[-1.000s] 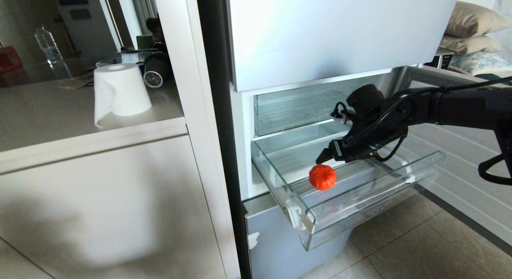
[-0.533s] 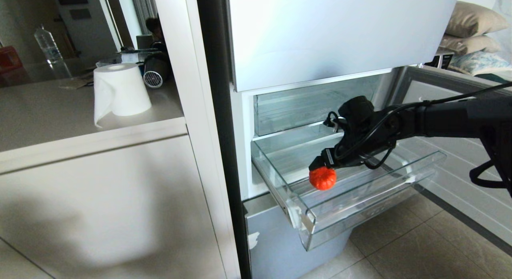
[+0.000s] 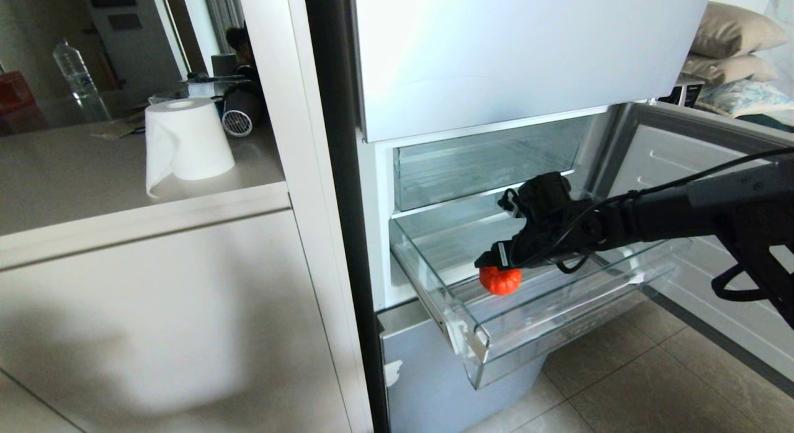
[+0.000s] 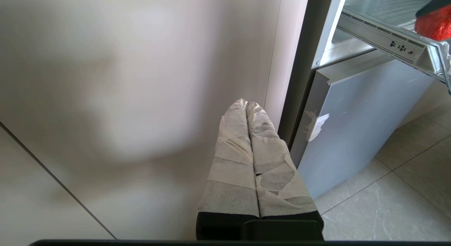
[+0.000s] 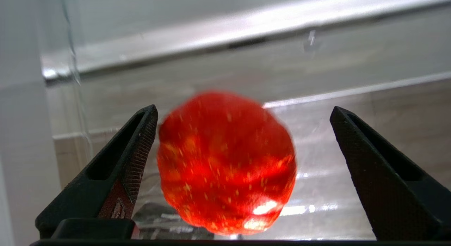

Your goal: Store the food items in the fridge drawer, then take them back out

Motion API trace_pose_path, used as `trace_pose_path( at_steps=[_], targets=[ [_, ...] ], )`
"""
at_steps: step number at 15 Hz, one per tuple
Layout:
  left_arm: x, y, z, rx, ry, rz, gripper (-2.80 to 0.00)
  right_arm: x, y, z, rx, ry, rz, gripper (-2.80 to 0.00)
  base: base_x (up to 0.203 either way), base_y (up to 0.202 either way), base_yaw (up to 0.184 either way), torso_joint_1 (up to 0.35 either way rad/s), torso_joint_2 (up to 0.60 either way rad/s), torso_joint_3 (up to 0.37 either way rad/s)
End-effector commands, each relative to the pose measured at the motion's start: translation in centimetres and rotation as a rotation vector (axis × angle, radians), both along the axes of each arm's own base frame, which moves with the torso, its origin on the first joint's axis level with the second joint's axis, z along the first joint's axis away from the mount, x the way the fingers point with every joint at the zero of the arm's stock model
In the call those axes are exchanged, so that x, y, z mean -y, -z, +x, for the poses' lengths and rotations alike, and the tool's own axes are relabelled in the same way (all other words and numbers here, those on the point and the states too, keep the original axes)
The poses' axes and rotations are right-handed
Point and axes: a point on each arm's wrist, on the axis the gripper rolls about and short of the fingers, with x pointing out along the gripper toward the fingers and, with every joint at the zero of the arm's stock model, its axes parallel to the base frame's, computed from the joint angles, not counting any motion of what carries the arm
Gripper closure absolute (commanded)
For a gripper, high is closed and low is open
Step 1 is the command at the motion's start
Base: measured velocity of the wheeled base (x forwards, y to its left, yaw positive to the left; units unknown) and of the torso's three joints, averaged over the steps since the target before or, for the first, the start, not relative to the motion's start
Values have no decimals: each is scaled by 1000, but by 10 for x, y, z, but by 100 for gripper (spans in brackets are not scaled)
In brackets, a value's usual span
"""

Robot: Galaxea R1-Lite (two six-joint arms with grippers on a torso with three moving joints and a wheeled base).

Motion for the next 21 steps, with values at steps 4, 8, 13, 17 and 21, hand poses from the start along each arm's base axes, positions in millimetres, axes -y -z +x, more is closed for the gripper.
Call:
trace_pose_path(
  at_steps=[4, 8, 13, 17, 21],
  targets=[
    [0, 0, 0, 0, 0, 0, 0, -5, 9, -6, -37, -10, -4, -280, 0, 0, 0, 0, 0, 0],
    [0, 0, 0, -1, 0, 0, 0, -11, 18, -6, -54, -22, -12, -280, 0, 0, 0, 0, 0, 0],
    [0, 0, 0, -2, 0, 0, 0, -11, 18, -6, -53, -20, -14, -280, 0, 0, 0, 0, 0, 0],
    [0, 0, 0, -2, 0, 0, 0, -11, 19, -4, -44, -1, -16, 0, 0, 0, 0, 0, 0, 0],
    [0, 0, 0, -2, 0, 0, 0, -10, 19, -7, -46, 8, -23, 0, 0, 0, 0, 0, 0, 0]
  ],
)
